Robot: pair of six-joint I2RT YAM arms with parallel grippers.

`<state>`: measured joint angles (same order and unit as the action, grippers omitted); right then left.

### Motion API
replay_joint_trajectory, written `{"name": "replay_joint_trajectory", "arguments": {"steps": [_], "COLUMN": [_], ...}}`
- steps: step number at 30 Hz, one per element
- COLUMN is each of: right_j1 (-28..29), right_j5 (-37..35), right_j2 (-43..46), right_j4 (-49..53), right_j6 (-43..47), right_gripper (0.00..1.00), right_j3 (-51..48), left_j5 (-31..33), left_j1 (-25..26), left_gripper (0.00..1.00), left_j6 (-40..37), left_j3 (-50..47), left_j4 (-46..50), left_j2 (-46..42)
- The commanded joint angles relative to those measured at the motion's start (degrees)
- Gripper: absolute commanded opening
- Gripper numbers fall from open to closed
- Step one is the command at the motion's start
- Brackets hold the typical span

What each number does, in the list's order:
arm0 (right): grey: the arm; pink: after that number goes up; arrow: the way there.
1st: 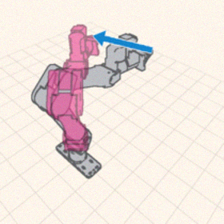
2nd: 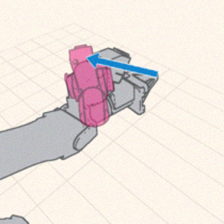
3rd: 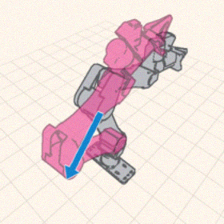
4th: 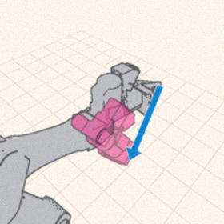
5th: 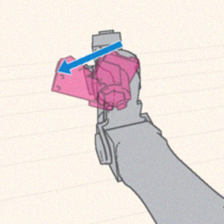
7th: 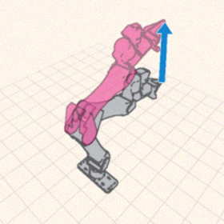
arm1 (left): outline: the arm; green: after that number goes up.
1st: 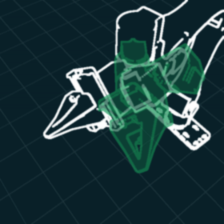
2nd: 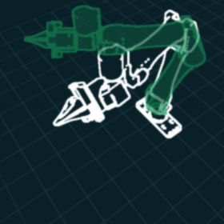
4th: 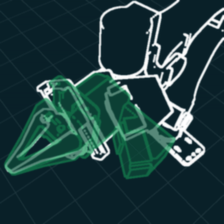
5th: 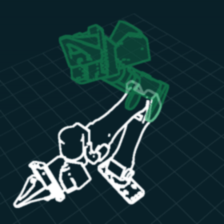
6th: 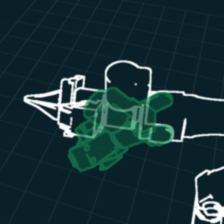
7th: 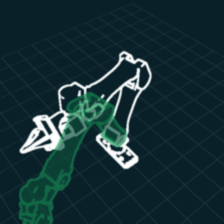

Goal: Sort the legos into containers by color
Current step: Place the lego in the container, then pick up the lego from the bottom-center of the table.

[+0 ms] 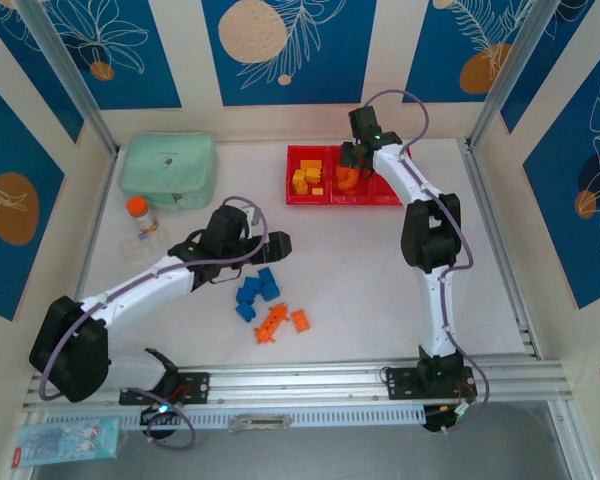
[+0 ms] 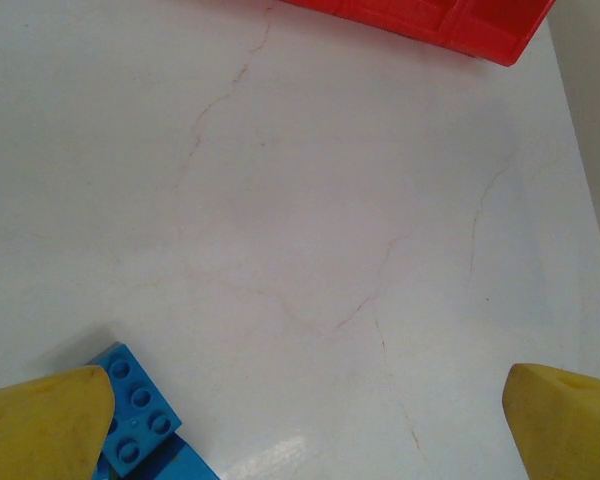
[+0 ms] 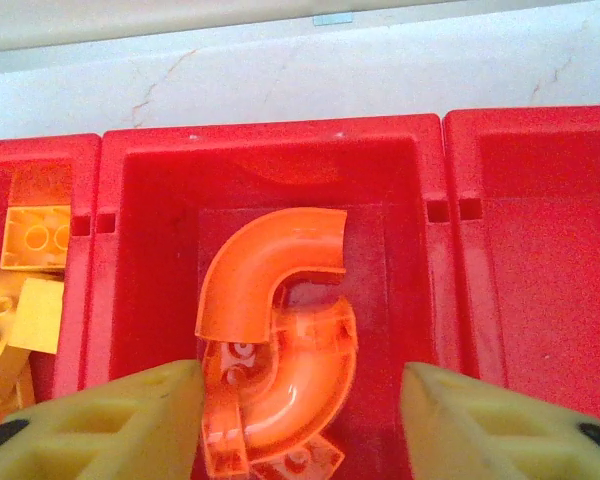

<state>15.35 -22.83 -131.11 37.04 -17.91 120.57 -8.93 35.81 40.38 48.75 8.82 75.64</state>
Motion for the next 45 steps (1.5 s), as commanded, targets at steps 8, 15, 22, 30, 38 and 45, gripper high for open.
{"name": "replay_joint_trajectory", "arguments": {"steps": [8,15,22,30,38,45], "right_j1": [3.5,8.1,15.4,26.1,35.6,42.6], "right_j5": [2.1,5.4,7.8,9.0,8.5,7.0], "right_j2": [12.2,26.2,36.7,42.4,44.6,44.0], "right_j4": [1.0,-1.0,0.7,3.5,2.3,0.8], "right_j6": [-0.5,-3.5,-5.8,-10.3,-19.1,-23.3], "right_gripper": [0.66,0.72,0.77,0.79,0.81,0.8], "right_j3": [-8.9,-26.1,-40.1,-50.9,-58.9,-63.2], "left_j5": [0.7,2.0,3.9,4.8,5.0,4.5], "left_j1": [0.2,-0.3,-0.5,-0.6,-0.6,-0.6], "left_gripper": [0.99,0.99,0.99,0.99,0.99,0.99], "left_j6": [-2.1,-2.4,-2.3,0.1,0.7,2.3], "left_j3": [1.0,-2.2,-6.3,-11.8,-13.6,-15.3], "left_j4": [0.9,4.0,9.0,13.0,17.8,17.8], "left_j2": [-3.4,-10.1,-18.8,-28.3,-32.4,-34.7]}}
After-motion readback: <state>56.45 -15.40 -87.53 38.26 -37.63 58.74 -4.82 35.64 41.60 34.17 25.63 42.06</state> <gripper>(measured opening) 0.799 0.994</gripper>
